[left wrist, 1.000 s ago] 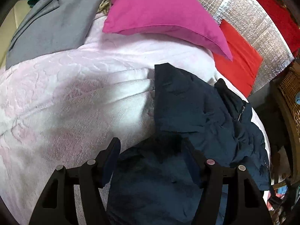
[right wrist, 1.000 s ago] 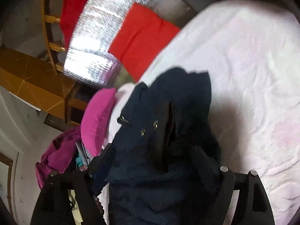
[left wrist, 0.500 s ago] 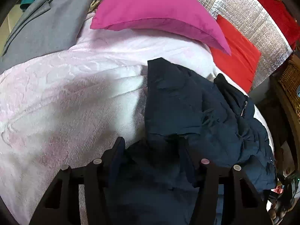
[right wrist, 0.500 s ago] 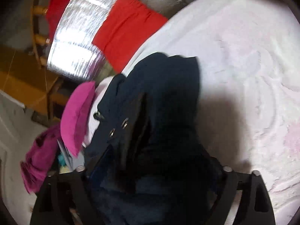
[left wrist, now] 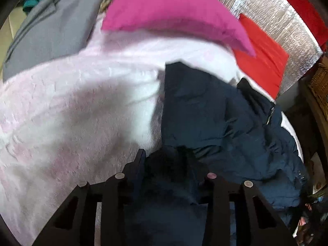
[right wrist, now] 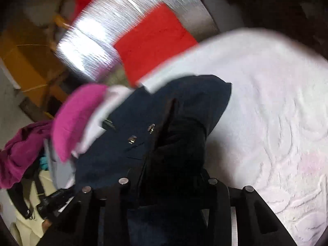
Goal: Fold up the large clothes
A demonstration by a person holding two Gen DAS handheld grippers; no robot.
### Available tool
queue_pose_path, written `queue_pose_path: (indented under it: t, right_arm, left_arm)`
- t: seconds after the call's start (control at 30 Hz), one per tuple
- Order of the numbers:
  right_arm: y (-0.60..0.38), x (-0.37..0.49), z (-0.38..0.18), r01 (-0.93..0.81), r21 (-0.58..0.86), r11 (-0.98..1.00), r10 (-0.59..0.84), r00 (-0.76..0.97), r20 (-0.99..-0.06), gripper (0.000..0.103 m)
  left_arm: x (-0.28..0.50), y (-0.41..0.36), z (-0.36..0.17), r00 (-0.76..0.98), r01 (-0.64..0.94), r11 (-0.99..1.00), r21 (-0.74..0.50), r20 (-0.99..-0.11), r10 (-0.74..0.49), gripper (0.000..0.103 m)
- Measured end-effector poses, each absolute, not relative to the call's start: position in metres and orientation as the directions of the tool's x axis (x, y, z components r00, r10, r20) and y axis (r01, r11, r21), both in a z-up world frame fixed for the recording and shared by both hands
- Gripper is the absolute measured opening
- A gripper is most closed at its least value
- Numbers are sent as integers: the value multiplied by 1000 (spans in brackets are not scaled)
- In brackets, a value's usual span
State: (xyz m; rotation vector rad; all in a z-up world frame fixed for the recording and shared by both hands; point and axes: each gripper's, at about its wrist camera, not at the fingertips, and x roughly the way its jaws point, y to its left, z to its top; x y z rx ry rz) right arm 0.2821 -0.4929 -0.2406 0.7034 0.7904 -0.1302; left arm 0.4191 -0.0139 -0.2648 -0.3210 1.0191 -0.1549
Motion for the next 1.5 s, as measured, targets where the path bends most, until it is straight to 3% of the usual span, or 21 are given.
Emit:
queue_pose_path:
  t: [0.03, 0.2, 0.33, 0.4, 0.47, 0.5, 0.53, 0.67, 0.83, 1.0, 1.17, 1.3, 1.37, 1.43, 1.5]
  right_arm:
    - [-497, 284, -252, 381, 533, 755, 161, 681, -715, 51]
    - [-507, 279, -238, 428, 533, 730, 154, 657, -738, 68]
    - [-521, 255, -215, 460, 519, 721, 55, 708, -704, 69]
    - [-523, 242, -196, 446, 525, 725, -5, 766, -643, 69]
    - [-514, 240, -184, 388, 546, 743, 14, 806, -592, 59]
    - [-506, 241, -180, 349, 550, 759, 42, 817, -575, 43]
    - [-497, 243, -177, 316, 547, 776, 67, 820, -569, 40]
    - [-455, 270, -188, 220, 531, 819, 186, 773, -606, 37]
    - [-422, 289, -211, 193, 504, 842, 234, 712, -662, 37]
    - [-430, 296, -249, 279, 519, 808, 268, 611, -745, 26]
    - [-430, 294, -253, 275, 501, 821, 269, 588, -763, 26]
    - [-439, 290, -241, 260, 563, 785, 331, 592, -735, 29]
    - [-453, 282, -227, 255, 594, 762, 324, 645, -692, 36]
    - [-469, 272, -217, 279, 588, 759, 279, 677, -681, 59]
    - [-489, 258, -212, 313, 611, 727, 237, 721, -651, 64]
  left_arm:
    - [419, -15, -266, 513, -22, 946, -323, -816, -266, 44]
    - [414, -17, -251, 529, -30, 963, -268, -822, -212, 44]
    - [399, -20, -220, 605, -15, 976, -219, -779, -166, 45]
    - [388, -23, -202, 663, -1, 980, -197, -734, -147, 53]
    - [374, -31, -187, 711, 45, 976, -213, -679, -181, 58]
    - [370, -36, -183, 719, 75, 972, -224, -663, -208, 59]
    - [363, -45, -180, 719, 128, 963, -236, -647, -255, 59]
    - [355, -80, -190, 669, 255, 935, -244, -654, -354, 59]
    - [364, -107, -222, 579, 278, 924, -263, -722, -379, 59]
    - [371, -112, -247, 519, 264, 936, -234, -783, -342, 59]
    - [365, -127, -254, 516, 285, 950, -125, -816, -262, 60]
    - [367, -111, -240, 495, 266, 943, -198, -812, -310, 60]
    - [367, -98, -226, 523, 253, 944, -213, -791, -318, 60]
    - [367, -79, -211, 572, 224, 951, -210, -762, -303, 60]
    - [370, -57, -205, 595, 167, 960, -226, -753, -281, 64]
